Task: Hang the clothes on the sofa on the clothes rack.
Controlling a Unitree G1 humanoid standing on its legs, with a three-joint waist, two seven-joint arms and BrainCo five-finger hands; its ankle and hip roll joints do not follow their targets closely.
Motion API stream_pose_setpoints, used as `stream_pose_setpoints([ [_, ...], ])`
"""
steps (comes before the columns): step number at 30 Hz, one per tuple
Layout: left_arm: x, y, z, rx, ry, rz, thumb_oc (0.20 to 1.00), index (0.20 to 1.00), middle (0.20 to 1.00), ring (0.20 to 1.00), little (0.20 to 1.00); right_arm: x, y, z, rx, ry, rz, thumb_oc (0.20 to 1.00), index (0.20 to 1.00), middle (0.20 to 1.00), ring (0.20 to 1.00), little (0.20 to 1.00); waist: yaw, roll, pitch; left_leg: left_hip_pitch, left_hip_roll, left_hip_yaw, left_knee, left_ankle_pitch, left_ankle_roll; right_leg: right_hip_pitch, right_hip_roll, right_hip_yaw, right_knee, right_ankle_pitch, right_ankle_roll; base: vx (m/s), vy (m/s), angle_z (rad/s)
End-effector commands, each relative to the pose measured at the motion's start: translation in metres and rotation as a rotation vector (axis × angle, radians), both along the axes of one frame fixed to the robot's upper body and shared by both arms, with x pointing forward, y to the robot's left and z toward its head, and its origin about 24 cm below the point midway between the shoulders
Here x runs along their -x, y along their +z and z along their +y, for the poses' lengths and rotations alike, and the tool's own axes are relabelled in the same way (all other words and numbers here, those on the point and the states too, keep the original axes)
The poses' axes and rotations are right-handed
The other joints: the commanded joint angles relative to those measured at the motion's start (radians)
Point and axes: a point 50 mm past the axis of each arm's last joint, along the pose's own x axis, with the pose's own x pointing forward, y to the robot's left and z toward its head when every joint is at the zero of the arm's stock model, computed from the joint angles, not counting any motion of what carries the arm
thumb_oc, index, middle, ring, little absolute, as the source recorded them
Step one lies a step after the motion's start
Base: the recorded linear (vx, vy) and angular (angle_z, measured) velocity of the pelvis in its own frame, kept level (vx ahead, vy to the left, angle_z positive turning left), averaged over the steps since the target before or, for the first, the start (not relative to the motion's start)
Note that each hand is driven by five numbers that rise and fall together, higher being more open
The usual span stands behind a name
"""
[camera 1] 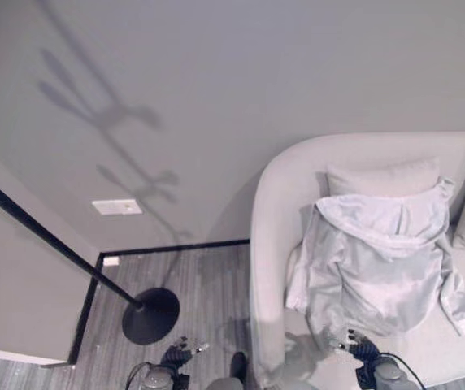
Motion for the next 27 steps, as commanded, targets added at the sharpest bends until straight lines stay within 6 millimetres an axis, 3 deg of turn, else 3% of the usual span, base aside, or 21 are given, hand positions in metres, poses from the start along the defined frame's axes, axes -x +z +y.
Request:
stream_pose_setpoints([
  [1,-0.009,0.008,0.009,-0.023,0.016,-0.065,1.000,1.000,1.000,1.000,1.000,-0.011,0.009,-0.011,0.027,0.025,-0.058,1.000,1.000,1.000,1.000,1.000,0.022,-0.038,-0.017,0.086,0.039,-0.011,0.002,-0.090,-0.085,-0.074,0.016,0.098,0.000,0.142,0.043,0.03,-0.451,0.29],
  [4,-0.008,0.007,0.011,-0.025,0.016,-0.062,1.000,1.000,1.000,1.000,1.000,-0.010,0.009,-0.012,0.034,0.032,-0.059,1.000,1.000,1.000,1.000,1.000,0.034,-0.052,-0.022,0.082,0.077,-0.016,0.000,-0.073,-0.120,-0.041,0.039,0.030,-0.049,0.101,0.057,0.00,-0.305,0.20],
  [9,-0.010,0.005,-0.003,0.023,0.032,-0.081,1.000,1.000,1.000,1.000,1.000,-0.007,0.013,-0.034,0.084,-0.019,-0.070,1.000,1.000,1.000,1.000,1.000,0.022,-0.016,-0.004,0.027,0.171,-0.060,0.000,0.025,-0.192,0.006,0.164,-0.014,-0.106,0.007,0.000,-0.08,-0.377,0.30],
  [11,-0.015,0.005,-0.011,0.050,0.028,-0.097,1.000,1.000,1.000,1.000,1.000,-0.005,0.015,-0.045,0.106,-0.051,-0.073,1.000,1.000,1.000,1.000,1.000,0.001,0.004,0.016,-0.007,0.201,-0.002,0.000,0.084,-0.198,0.021,0.215,-0.051,-0.106,-0.030,-0.032,-0.14,-0.283,0.27],
  [12,-0.015,0.005,-0.011,0.050,0.028,-0.098,1.000,1.000,1.000,1.000,1.000,-0.005,0.015,-0.045,0.106,-0.051,-0.073,1.000,1.000,1.000,1.000,1.000,0.000,0.005,0.016,-0.008,0.201,-0.003,0.000,0.085,-0.198,0.021,0.215,-0.051,-0.106,-0.030,-0.032,-0.13,-0.214,0.49],
  [14,-0.016,0.005,-0.014,0.051,0.019,-0.096,1.000,1.000,1.000,1.000,1.000,-0.003,0.015,-0.050,0.124,-0.061,-0.064,1.000,1.000,1.000,1.000,1.000,-0.009,0.008,0.026,-0.034,0.214,0.075,0.000,0.124,-0.189,0.025,0.228,-0.072,-0.106,-0.039,-0.049,-0.10,-0.151,0.47],
  [16,-0.013,0.004,-0.014,0.054,0.021,-0.090,1.000,1.000,1.000,1.000,1.000,0.000,0.014,-0.052,0.127,-0.071,-0.052,1.000,1.000,1.000,1.000,1.000,-0.009,0.001,0.021,-0.023,0.190,0.100,0.006,0.100,-0.166,0.017,0.235,-0.083,-0.106,-0.033,-0.057,-0.09,-0.186,0.38],
  [17,-0.010,0.003,-0.014,0.053,0.017,-0.080,1.000,1.000,1.000,1.000,1.000,0.002,0.014,-0.054,0.130,-0.073,-0.045,1.000,1.000,1.000,1.000,1.000,-0.003,-0.012,0.024,-0.003,0.121,0.056,0.055,0.029,-0.135,0.015,0.227,-0.090,-0.106,-0.017,-0.066,-0.09,-0.177,0.29],
  [18,-0.009,0.002,-0.014,0.053,0.017,-0.073,1.000,1.000,1.000,1.000,1.000,0.003,0.013,-0.054,0.127,-0.074,-0.041,1.000,1.000,1.000,1.000,1.000,-0.003,-0.021,0.021,-0.001,0.083,0.031,0.084,-0.010,-0.119,0.008,0.223,-0.088,-0.106,-0.009,-0.069,-0.07,-0.125,0.21],
  [19,-0.009,0.002,-0.014,0.053,0.017,-0.073,1.000,1.000,1.000,1.000,1.000,0.003,0.013,-0.054,0.127,-0.074,-0.041,1.000,1.000,1.000,1.000,1.000,-0.004,-0.021,0.019,-0.005,0.082,0.030,0.085,-0.009,-0.118,0.005,0.223,-0.089,-0.106,-0.008,-0.069,-0.06,-0.060,-0.02],
  [20,-0.006,0.001,-0.013,0.050,0.019,-0.061,1.000,1.000,1.000,1.000,1.000,0.003,0.013,-0.053,0.120,-0.074,-0.041,1.000,1.000,1.000,1.000,1.000,-0.004,-0.031,0.008,0.011,0.005,0.010,0.112,-0.078,-0.083,-0.011,0.222,-0.089,-0.106,0.002,-0.072,-0.04,-0.022,-0.04],
  [21,-0.001,-0.001,-0.012,0.044,0.024,-0.043,1.000,1.000,1.000,1.000,1.000,0.006,0.012,-0.054,0.122,-0.072,-0.027,1.000,1.000,1.000,1.000,1.000,-0.006,-0.028,-0.002,0.030,-0.019,0.023,0.097,-0.099,-0.067,-0.015,0.230,-0.091,-0.106,0.000,-0.070,-0.04,-0.022,0.15],
  [27,-0.001,0.000,-0.008,0.026,0.013,-0.034,1.000,1.000,1.000,1.000,1.000,0.004,0.011,-0.046,0.099,-0.077,-0.040,1.000,1.000,1.000,1.000,1.000,-0.010,-0.022,-0.025,0.061,-0.051,0.046,0.043,-0.090,-0.057,-0.015,0.228,-0.128,-0.106,0.013,-0.068,0.01,0.056,0.24],
])
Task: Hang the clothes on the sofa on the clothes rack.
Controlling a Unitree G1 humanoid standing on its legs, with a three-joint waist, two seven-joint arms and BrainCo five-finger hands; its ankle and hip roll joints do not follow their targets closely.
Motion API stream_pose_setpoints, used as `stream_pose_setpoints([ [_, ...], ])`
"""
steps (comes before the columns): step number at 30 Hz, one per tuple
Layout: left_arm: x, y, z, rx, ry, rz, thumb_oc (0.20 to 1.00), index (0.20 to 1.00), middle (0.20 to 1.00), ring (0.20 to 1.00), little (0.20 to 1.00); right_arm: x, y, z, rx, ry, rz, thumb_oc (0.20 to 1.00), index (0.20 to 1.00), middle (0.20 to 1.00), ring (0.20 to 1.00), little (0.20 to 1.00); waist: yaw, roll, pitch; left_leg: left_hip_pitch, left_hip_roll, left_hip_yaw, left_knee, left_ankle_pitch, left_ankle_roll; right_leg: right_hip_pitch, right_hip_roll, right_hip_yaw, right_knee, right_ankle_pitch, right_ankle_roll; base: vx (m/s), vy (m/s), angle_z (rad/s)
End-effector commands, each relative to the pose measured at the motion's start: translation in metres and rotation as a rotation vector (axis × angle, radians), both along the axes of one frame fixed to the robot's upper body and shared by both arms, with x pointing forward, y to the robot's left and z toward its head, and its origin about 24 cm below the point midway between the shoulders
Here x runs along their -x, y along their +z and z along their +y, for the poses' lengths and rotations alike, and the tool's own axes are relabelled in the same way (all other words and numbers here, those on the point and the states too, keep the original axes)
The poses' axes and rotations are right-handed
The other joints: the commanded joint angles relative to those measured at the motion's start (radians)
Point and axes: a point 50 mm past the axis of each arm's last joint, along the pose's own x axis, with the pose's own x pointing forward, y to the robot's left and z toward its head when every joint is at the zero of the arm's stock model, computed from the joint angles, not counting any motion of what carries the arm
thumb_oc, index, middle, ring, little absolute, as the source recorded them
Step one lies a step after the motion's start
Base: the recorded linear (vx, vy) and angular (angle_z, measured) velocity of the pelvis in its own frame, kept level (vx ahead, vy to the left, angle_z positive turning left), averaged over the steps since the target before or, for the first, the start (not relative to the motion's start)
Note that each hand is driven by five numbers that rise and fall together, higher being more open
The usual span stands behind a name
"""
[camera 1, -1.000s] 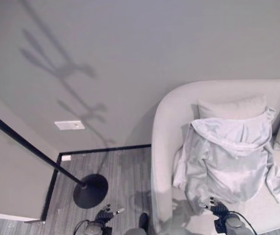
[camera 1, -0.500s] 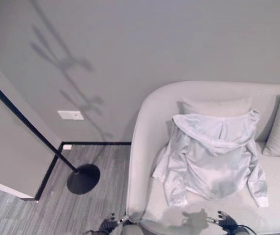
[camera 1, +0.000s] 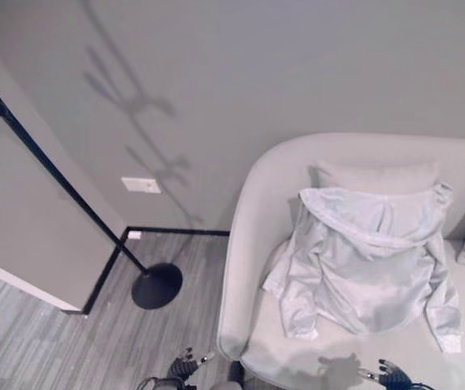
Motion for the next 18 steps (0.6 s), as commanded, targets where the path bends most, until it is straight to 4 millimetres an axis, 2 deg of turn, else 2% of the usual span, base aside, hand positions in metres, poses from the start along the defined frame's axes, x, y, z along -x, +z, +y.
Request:
stream_pose_setpoints([
  [1,-0.018,0.006,0.005,-0.028,-0.027,-0.044,1.000,1.000,1.000,1.000,1.000,-0.034,0.014,-0.007,0.015,-0.013,-0.114,1.000,1.000,1.000,1.000,1.000,0.017,0.007,0.014,0.070,-0.010,0.054,0.035,-0.101,-0.019,-0.033,0.047,0.021,0.017,-0.026,-0.018,0.09,0.047,0.17],
  [7,-0.008,0.004,0.013,-0.048,-0.009,-0.007,1.000,1.000,1.000,1.000,1.000,-0.026,0.007,0.001,0.000,0.003,-0.073,1.000,1.000,1.000,1.000,1.000,0.036,0.008,-0.006,0.122,-0.016,0.039,-0.008,-0.114,-0.013,0.005,0.029,0.006,0.017,-0.027,-0.006,0.07,0.052,0.09],
  [18,-0.001,0.003,0.016,-0.056,-0.008,0.008,1.000,1.000,1.000,1.000,1.000,-0.026,0.007,0.001,0.000,-0.010,-0.080,1.000,1.000,1.000,1.000,1.000,0.043,0.009,-0.009,0.148,-0.030,0.051,-0.008,-0.143,0.001,0.007,0.007,0.018,0.017,-0.009,0.019,0.03,0.054,0.02],
])
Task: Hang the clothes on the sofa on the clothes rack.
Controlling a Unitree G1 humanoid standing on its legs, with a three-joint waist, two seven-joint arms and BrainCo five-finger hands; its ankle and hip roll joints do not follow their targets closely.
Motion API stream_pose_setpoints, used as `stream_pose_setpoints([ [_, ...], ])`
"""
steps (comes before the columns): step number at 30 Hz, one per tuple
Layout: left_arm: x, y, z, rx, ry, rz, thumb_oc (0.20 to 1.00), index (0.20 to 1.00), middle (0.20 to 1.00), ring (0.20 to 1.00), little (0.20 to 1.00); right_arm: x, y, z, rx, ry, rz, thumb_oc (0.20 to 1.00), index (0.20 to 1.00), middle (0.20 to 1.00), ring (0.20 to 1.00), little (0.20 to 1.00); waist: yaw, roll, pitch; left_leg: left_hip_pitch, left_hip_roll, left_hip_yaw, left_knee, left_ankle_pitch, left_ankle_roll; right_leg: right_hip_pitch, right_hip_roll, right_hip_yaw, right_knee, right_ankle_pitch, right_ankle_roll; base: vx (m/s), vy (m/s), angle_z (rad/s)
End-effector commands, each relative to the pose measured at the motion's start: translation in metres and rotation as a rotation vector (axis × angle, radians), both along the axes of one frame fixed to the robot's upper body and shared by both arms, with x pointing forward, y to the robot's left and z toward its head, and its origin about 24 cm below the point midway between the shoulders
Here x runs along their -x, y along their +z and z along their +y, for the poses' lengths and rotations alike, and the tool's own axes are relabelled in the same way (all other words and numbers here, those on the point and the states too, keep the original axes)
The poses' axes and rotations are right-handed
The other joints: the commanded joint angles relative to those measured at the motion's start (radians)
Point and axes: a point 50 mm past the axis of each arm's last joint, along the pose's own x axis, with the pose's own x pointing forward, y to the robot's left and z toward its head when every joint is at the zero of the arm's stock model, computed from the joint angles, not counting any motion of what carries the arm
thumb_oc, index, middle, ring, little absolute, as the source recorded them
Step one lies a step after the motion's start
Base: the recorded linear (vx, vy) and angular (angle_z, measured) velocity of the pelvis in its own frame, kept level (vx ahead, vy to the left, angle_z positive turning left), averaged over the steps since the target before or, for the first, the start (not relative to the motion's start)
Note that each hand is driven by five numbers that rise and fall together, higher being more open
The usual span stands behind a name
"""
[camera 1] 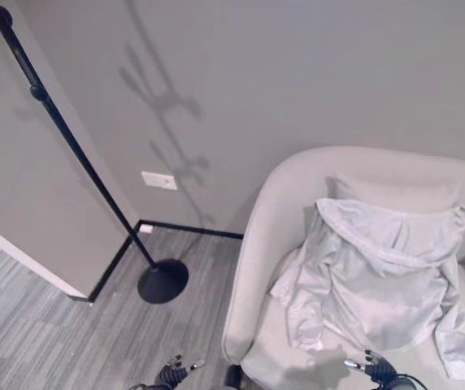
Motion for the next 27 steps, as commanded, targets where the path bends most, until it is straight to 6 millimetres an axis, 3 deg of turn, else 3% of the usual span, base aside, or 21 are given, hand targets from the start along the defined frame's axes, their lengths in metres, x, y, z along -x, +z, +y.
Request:
stream_pose_setpoints([
  [1,-0.022,0.004,-0.001,-0.015,-0.036,-0.046,1.000,1.000,1.000,1.000,1.000,-0.021,0.009,-0.010,0.028,-0.012,-0.069,1.000,1.000,1.000,1.000,1.000,0.017,0.035,0.028,0.108,-0.023,0.066,0.011,-0.138,0.002,-0.046,0.012,0.061,0.017,0.014,0.027,0.00,0.040,-0.14],
  [4,-0.029,0.007,-0.002,-0.017,-0.056,-0.069,1.000,1.000,1.000,1.000,1.000,-0.027,0.011,-0.011,0.034,-0.012,-0.080,1.000,1.000,1.000,1.000,1.000,0.012,0.038,0.042,0.104,-0.032,0.070,0.011,-0.143,0.016,-0.089,-0.001,0.086,0.062,0.029,0.039,-0.05,0.087,-0.20],
  [6,-0.040,0.011,-0.002,-0.018,-0.081,-0.097,1.000,1.000,1.000,1.000,1.000,-0.035,0.015,-0.010,0.028,-0.016,-0.109,1.000,1.000,1.000,1.000,1.000,0.005,0.044,0.065,0.097,-0.036,0.089,0.011,-0.142,0.034,-0.154,-0.008,0.112,0.169,0.017,0.046,-0.09,0.084,-0.24],
  [9,-0.043,0.012,-0.002,-0.021,-0.090,-0.102,1.000,1.000,1.000,1.000,1.000,-0.039,0.016,-0.009,0.025,-0.015,-0.119,1.000,1.000,1.000,1.000,1.000,0.001,0.047,0.075,0.093,-0.035,0.094,0.011,-0.140,0.038,-0.182,-0.005,0.130,0.219,0.007,0.049,-0.07,0.028,-0.24],
  [10,-0.047,0.013,-0.002,-0.033,-0.121,-0.103,1.000,1.000,1.000,1.000,1.000,-0.042,0.017,-0.007,0.020,-0.022,-0.130,1.000,1.000,1.000,1.000,1.000,-0.008,0.053,0.086,0.089,-0.019,0.102,0.018,-0.137,0.036,-0.200,-0.029,0.147,0.257,0.010,0.064,-0.05,-0.039,-0.34],
  [12,-0.047,0.014,-0.002,-0.033,-0.123,-0.104,1.000,1.000,1.000,1.000,1.000,-0.040,0.016,-0.007,0.019,-0.020,-0.125,1.000,1.000,1.000,1.000,1.000,-0.006,0.054,0.085,0.091,-0.009,0.105,0.022,-0.138,0.034,-0.189,-0.052,0.139,0.244,0.018,0.058,-0.02,-0.104,-0.33],
  [15,-0.051,0.016,-0.001,-0.030,-0.115,-0.121,1.000,1.000,1.000,1.000,1.000,-0.035,0.014,-0.008,0.019,-0.037,-0.108,1.000,1.000,1.000,1.000,1.000,-0.002,0.047,0.068,0.081,0.025,0.115,0.023,-0.141,0.018,-0.161,-0.144,0.126,0.178,0.101,0.062,-0.02,-0.238,-0.09],
  [18,-0.052,0.017,0.000,-0.033,-0.108,-0.133,1.000,1.000,1.000,1.000,1.000,-0.033,0.013,-0.007,0.013,-0.042,-0.104,1.000,1.000,1.000,1.000,1.000,0.001,0.031,0.051,0.080,0.058,0.122,0.017,-0.142,-0.006,-0.169,-0.224,0.139,0.103,0.199,0.091,0.02,-0.394,0.00],
  [19,-0.054,0.018,0.002,-0.031,-0.083,-0.148,1.000,1.000,1.000,1.000,1.000,-0.034,0.013,-0.005,0.012,-0.038,-0.107,1.000,1.000,1.000,1.000,1.000,-0.003,0.005,0.048,0.096,0.094,0.135,0.011,-0.133,-0.043,-0.187,-0.243,0.157,0.068,0.261,0.125,0.06,-0.462,0.16],
  [21,-0.055,0.019,0.002,-0.033,-0.084,-0.153,1.000,1.000,1.000,1.000,1.000,-0.033,0.012,-0.005,0.011,-0.036,-0.104,1.000,1.000,1.000,1.000,1.000,-0.003,-0.002,0.044,0.100,0.106,0.138,0.011,-0.132,-0.056,-0.175,-0.233,0.153,0.050,0.248,0.135,0.05,-0.394,0.09],
  [23,-0.057,0.021,0.004,-0.040,-0.089,-0.164,1.000,1.000,1.000,1.000,1.000,-0.033,0.013,-0.001,0.004,-0.014,-0.111,1.000,1.000,1.000,1.000,1.000,0.003,-0.019,0.035,0.103,0.150,0.144,0.011,-0.121,-0.094,-0.150,-0.190,0.124,0.024,0.178,0.135,0.05,-0.515,-0.22],
  [24,-0.064,0.025,0.002,-0.028,-0.078,-0.204,1.000,1.000,1.000,1.000,1.000,-0.031,0.013,-0.003,0.013,-0.008,-0.113,1.000,1.000,1.000,1.000,1.000,-0.002,-0.016,0.037,0.100,0.207,0.133,0.011,-0.095,-0.121,-0.135,-0.134,0.132,0.024,0.114,0.122,0.04,-0.568,-0.13],
  [27,-0.071,0.028,-0.003,0.000,-0.065,-0.247,1.000,1.000,1.000,1.000,1.000,-0.034,0.018,-0.011,0.031,-0.012,-0.140,1.000,1.000,1.000,1.000,1.000,-0.010,0.002,0.046,0.095,0.251,0.107,0.011,-0.061,-0.133,-0.118,-0.064,0.130,0.024,0.060,0.082,0.02,-0.293,0.04],
])
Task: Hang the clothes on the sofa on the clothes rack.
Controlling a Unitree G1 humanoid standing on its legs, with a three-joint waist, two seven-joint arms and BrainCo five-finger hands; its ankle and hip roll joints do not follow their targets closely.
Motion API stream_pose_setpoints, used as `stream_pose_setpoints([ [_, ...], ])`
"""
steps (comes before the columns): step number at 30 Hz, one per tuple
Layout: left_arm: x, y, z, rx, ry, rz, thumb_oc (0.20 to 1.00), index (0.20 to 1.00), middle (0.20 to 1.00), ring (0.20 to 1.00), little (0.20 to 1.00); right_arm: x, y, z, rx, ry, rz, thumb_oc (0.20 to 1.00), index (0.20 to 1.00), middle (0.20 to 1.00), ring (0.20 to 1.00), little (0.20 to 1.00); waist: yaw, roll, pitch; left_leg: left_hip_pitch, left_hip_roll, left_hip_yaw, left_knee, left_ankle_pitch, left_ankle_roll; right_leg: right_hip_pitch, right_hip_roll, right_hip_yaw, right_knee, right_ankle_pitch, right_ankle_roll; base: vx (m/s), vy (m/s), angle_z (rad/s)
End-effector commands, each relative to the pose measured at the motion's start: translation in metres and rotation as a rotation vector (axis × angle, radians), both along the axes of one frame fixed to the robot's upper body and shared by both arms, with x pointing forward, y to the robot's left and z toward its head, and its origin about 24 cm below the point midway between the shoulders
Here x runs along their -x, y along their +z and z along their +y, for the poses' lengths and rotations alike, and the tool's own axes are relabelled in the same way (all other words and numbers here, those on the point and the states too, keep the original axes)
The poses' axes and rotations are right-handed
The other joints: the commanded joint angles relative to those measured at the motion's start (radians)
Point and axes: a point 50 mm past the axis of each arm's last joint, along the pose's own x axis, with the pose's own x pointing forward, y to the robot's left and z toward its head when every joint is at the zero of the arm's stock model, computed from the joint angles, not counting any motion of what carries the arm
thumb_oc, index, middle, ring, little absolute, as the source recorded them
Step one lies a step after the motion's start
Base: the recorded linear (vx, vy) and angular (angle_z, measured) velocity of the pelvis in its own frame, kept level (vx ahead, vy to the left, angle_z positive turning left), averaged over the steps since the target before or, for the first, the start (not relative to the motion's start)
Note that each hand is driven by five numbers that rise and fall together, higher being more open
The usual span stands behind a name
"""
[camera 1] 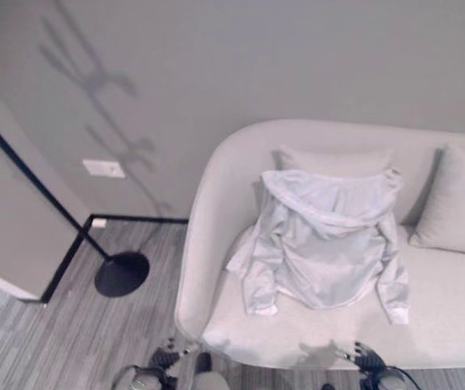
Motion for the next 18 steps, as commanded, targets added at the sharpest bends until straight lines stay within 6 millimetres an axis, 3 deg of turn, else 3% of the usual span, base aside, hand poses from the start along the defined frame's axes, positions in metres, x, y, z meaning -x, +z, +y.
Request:
stream_pose_setpoints([
  [1,-0.044,0.023,0.010,-0.021,-0.003,-0.173,1.000,1.000,1.000,1.000,1.000,-0.051,0.022,-0.009,0.033,0.013,-0.188,1.000,1.000,1.000,1.000,1.000,0.009,-0.006,0.043,0.126,-0.031,0.011,-0.054,0.043,0.007,-0.008,-0.021,0.003,0.022,-0.023,-0.001,-0.02,-0.333,-0.24],
  [3,-0.049,0.023,0.002,0.009,0.015,-0.195,1.000,1.000,1.000,1.000,1.000,-0.048,0.024,-0.020,0.061,-0.008,-0.186,1.000,1.000,1.000,1.000,1.000,-0.011,0.000,0.057,0.093,-0.022,0.068,-0.019,0.074,0.018,0.011,0.006,-0.030,0.018,-0.059,-0.027,-0.05,-0.259,0.00],
  [4,-0.051,0.025,-0.001,0.022,0.006,-0.211,1.000,1.000,1.000,1.000,1.000,-0.044,0.024,-0.027,0.074,-0.026,-0.175,1.000,1.000,1.000,1.000,1.000,-0.005,0.002,0.060,0.068,-0.072,0.064,0.004,0.055,0.037,0.008,0.013,-0.037,0.018,-0.065,-0.033,-0.04,-0.135,0.35],
  [5,-0.051,0.025,-0.002,0.022,0.006,-0.211,1.000,1.000,1.000,1.000,1.000,-0.044,0.024,-0.027,0.074,-0.026,-0.174,1.000,1.000,1.000,1.000,1.000,-0.006,0.001,0.061,0.067,-0.074,0.063,0.006,0.054,0.038,0.009,0.012,-0.038,0.018,-0.066,-0.032,-0.02,-0.108,0.51],
  [6,-0.053,0.025,-0.005,0.025,-0.009,-0.213,1.000,1.000,1.000,1.000,1.000,-0.044,0.025,-0.030,0.080,-0.042,-0.175,1.000,1.000,1.000,1.000,1.000,-0.004,0.000,0.064,0.040,-0.117,0.033,0.011,0.046,0.047,0.007,0.012,-0.042,0.018,-0.062,-0.035,0.02,-0.040,0.37],
  [7,-0.055,0.025,-0.007,0.023,-0.027,-0.213,1.000,1.000,1.000,1.000,1.000,-0.048,0.027,-0.034,0.088,-0.049,-0.182,1.000,1.000,1.000,1.000,1.000,0.009,0.002,0.064,0.020,-0.177,-0.049,-0.012,0.019,0.061,-0.006,0.019,-0.029,0.018,-0.054,-0.039,0.03,-0.036,0.34],
  [8,-0.055,0.024,-0.009,0.021,-0.041,-0.206,1.000,1.000,1.000,1.000,1.000,-0.046,0.027,-0.035,0.096,-0.052,-0.175,1.000,1.000,1.000,1.000,1.000,0.005,0.005,0.066,0.014,-0.190,-0.080,-0.011,0.018,0.064,0.000,0.021,-0.033,0.018,-0.056,-0.040,0.04,0.008,0.26],
  [18,-0.032,0.014,0.008,-0.044,-0.044,-0.099,1.000,1.000,1.000,1.000,1.000,-0.039,0.020,-0.024,0.060,-0.035,-0.142,1.000,1.000,1.000,1.000,1.000,0.002,0.011,0.033,0.094,-0.210,-0.027,-0.054,-0.005,0.082,0.024,-0.001,-0.014,0.018,-0.047,-0.027,0.09,0.074,-0.03],
])
